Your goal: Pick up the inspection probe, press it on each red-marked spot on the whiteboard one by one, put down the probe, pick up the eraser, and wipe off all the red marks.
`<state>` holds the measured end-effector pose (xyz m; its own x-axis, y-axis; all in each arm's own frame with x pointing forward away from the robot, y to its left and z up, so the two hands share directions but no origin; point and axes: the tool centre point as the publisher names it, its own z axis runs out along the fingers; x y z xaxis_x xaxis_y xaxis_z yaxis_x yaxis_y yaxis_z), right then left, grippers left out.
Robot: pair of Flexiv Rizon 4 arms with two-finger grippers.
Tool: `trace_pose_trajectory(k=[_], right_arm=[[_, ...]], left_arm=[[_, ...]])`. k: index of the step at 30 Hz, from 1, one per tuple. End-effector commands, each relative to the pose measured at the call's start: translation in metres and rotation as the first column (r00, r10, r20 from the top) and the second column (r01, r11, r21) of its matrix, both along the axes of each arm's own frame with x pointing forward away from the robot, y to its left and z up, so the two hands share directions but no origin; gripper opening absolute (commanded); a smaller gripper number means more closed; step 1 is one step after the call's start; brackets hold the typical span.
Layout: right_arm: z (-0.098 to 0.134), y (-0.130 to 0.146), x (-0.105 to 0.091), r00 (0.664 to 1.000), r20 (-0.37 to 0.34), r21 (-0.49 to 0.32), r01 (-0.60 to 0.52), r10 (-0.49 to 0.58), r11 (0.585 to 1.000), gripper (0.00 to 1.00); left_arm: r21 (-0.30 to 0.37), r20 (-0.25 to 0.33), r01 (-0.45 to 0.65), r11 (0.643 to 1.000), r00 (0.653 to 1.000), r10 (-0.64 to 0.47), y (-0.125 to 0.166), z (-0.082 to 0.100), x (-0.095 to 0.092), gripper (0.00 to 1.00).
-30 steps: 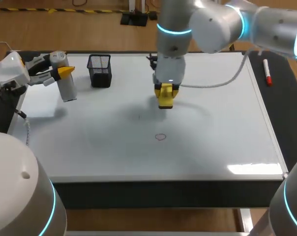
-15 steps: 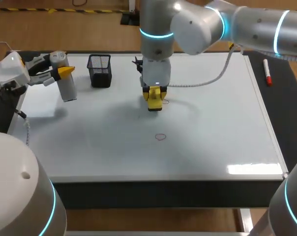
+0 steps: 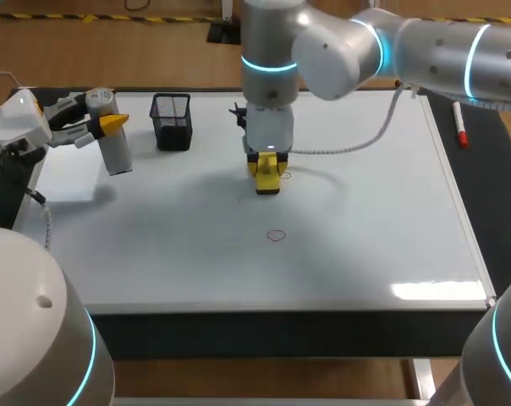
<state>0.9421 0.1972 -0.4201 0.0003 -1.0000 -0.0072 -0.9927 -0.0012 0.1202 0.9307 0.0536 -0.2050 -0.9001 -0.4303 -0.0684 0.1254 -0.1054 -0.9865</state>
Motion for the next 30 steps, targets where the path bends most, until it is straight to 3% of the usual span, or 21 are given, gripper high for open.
trace_pose_trajectory(k=[1,16,30], right_arm=[[-0.001,-0.007,-0.001,1.0,0.018,-0.009,0.001,-0.001,1.0,0.0],[0.0,-0.051,0.006,0.996,0.033,-0.011,0.078,-0.077,0.997,0.0],[0.006,-0.071,0.01,0.993,0.044,-0.015,0.107,-0.106,0.994,0.0]], left_arm=[[0.0,0.0,-0.002,1.0,1.0,0.002,0.0,0.001,0.0,0.0],[0.0,0.0,-0.002,1.0,1.0,0.002,0.0,0.001,0.0,0.0],[0.0,0.0,-0.002,1.0,1.0,0.002,0.0,0.001,0.0,0.0]])
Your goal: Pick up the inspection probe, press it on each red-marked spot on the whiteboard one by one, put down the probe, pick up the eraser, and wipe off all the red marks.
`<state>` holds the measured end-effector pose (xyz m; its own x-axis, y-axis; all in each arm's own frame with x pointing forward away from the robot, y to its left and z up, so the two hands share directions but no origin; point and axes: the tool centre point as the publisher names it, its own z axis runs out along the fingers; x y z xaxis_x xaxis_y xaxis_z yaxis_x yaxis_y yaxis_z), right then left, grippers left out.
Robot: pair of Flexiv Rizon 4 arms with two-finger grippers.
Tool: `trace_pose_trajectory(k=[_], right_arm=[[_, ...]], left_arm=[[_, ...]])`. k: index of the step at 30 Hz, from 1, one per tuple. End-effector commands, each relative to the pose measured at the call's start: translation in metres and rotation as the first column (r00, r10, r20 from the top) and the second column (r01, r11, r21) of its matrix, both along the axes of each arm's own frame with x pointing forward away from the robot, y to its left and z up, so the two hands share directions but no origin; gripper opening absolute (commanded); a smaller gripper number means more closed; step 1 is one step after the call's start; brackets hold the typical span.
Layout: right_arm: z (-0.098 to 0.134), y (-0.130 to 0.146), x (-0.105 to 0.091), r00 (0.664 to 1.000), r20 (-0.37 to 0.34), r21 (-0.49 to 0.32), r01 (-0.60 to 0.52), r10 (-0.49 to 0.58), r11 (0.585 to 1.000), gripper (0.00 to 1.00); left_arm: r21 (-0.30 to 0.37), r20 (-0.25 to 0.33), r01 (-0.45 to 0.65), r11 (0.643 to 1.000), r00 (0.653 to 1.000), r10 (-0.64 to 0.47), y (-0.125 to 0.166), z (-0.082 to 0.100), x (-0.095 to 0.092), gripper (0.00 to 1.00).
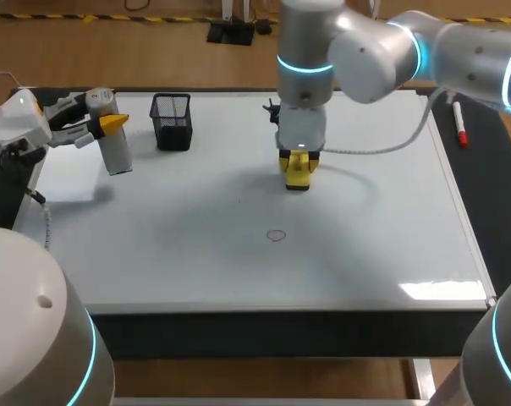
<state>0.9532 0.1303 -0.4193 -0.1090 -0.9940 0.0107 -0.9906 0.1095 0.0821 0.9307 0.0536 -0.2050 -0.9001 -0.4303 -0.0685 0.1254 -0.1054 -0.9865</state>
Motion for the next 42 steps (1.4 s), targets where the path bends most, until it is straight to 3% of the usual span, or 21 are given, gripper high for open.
trace_pose_trajectory(k=[1,10,18,33,42], right_arm=[[0.007,-0.005,0.0,1.0,0.006,0.003,-0.003,0.003,1.0,0.0],[0.032,-0.027,0.014,1.0,-0.002,0.007,-0.018,0.018,1.0,0.0],[0.034,-0.028,0.016,1.0,0.002,0.007,-0.006,0.006,1.0,0.0],[0.037,0.038,-0.006,0.994,0.024,0.046,-0.111,0.11,0.993,0.0],[0.024,0.057,-0.011,0.989,0.014,0.052,-0.148,0.148,0.988,0.0]], left_arm=[[0.0,0.0,-0.002,1.0,1.0,0.002,0.0,0.001,0.0,0.0],[0.0,0.0,-0.002,1.0,1.0,0.002,0.0,0.001,0.0,0.0],[0.0,0.0,-0.002,1.0,1.0,0.002,0.0,0.001,0.0,0.0],[0.0,0.0,-0.002,1.0,1.0,0.002,0.0,0.001,0.0,0.0],[0.0,0.0,-0.002,1.0,1.0,0.002,0.0,0.001,0.0,0.0]])
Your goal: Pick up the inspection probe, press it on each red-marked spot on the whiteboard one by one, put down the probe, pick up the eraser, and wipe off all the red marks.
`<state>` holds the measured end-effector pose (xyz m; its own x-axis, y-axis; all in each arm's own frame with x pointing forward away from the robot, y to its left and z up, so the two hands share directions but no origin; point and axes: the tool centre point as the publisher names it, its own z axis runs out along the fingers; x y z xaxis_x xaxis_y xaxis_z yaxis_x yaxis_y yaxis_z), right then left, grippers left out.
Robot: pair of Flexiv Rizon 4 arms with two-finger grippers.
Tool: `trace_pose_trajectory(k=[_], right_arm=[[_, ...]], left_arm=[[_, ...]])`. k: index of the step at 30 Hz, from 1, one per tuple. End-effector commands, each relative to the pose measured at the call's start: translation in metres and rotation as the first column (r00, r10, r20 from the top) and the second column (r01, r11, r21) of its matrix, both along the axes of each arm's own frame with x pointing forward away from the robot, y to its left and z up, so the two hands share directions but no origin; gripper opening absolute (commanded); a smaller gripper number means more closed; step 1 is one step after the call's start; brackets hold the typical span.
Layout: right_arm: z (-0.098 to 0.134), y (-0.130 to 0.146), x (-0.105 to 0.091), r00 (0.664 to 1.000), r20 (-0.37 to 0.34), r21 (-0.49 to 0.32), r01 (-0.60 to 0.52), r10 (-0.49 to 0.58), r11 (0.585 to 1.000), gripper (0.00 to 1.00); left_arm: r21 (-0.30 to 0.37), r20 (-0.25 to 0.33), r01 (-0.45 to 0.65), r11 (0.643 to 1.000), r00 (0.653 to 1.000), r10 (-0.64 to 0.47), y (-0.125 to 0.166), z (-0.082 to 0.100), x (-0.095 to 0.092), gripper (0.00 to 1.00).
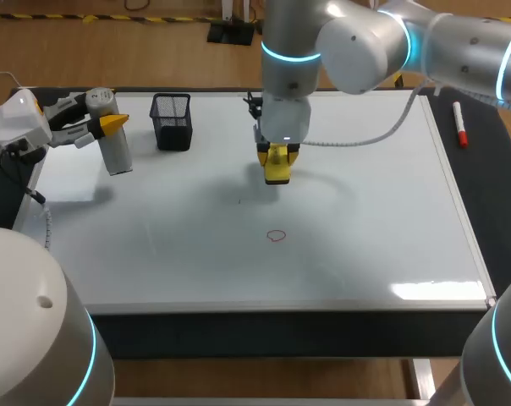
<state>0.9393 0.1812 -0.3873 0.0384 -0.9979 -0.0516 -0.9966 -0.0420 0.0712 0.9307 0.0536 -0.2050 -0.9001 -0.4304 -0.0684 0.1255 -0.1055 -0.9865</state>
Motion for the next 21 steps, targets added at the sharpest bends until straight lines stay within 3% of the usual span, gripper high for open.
trace_pose_trajectory(k=[1,9,21], right_arm=[[-0.01,0.007,0.002,1.0,-0.001,-0.009,-0.001,0.001,1.0,0.0],[-0.022,0.013,-0.003,1.0,-0.019,-0.007,-0.02,0.02,1.0,0.0],[-0.031,0.0,0.0,0.999,-0.038,-0.021,-0.007,0.006,1.0,0.0]], left_arm=[[0.0,0.0,-0.002,1.0,1.0,0.002,0.0,0.001,0.0,0.0],[0.0,0.0,-0.002,1.0,1.0,0.002,0.0,0.001,0.0,0.0],[0.0,0.0,-0.002,1.0,1.0,0.002,0.0,0.001,0.0,0.0]])
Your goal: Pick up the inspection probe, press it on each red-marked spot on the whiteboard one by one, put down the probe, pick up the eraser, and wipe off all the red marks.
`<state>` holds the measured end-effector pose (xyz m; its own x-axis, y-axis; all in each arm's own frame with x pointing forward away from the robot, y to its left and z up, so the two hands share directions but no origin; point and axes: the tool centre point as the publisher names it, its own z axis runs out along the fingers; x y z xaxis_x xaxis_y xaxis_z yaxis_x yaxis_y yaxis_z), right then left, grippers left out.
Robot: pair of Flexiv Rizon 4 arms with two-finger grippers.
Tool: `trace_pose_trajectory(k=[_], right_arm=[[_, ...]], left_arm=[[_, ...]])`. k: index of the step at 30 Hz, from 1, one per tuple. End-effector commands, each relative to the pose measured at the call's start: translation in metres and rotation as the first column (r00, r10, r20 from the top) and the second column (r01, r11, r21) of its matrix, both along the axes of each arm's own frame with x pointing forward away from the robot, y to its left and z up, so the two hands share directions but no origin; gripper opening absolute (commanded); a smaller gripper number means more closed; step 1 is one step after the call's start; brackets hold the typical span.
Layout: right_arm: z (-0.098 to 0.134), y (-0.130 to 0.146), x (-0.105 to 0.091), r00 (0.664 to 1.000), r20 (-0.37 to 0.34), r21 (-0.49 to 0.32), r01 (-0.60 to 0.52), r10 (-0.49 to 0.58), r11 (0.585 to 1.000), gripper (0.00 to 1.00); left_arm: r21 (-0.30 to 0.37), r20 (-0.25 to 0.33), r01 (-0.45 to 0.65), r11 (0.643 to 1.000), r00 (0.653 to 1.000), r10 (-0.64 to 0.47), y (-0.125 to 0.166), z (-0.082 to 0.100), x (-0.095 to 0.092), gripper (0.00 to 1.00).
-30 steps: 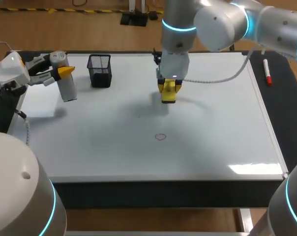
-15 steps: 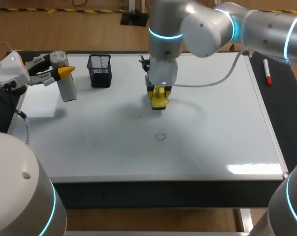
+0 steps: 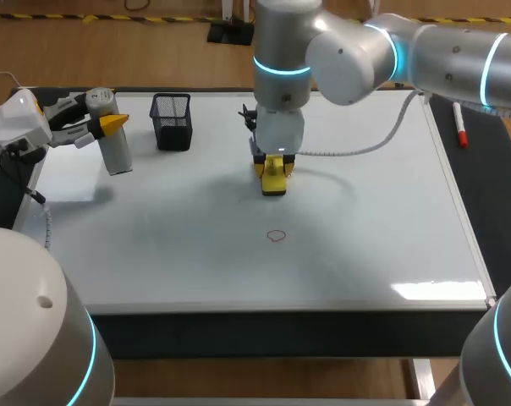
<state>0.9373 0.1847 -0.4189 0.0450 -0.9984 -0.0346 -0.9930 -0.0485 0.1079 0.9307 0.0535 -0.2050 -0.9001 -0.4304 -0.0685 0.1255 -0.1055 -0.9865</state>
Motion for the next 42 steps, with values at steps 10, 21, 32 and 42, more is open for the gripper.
trace_pose_trajectory(k=[10,21,32,42], right_arm=[[-0.006,-0.025,0.005,0.999,-0.001,-0.023,0.039,-0.039,0.999,0.0],[-0.008,-0.049,0.009,0.996,0.001,-0.044,0.087,-0.087,0.995,0.0],[-0.012,-0.075,0.011,0.992,0.003,-0.074,0.128,-0.128,0.989,0.0],[0.013,-0.095,0.02,0.987,0.024,-0.056,0.161,-0.16,0.985,0.0]], left_arm=[[0.0,0.0,-0.002,1.0,1.0,0.002,0.0,0.001,0.0,0.0],[0.0,0.0,-0.002,1.0,1.0,0.002,0.0,0.001,0.0,0.0],[0.0,0.0,-0.002,1.0,1.0,0.002,0.0,0.001,0.0,0.0],[0.0,0.0,-0.002,1.0,1.0,0.002,0.0,0.001,0.0,0.0]])
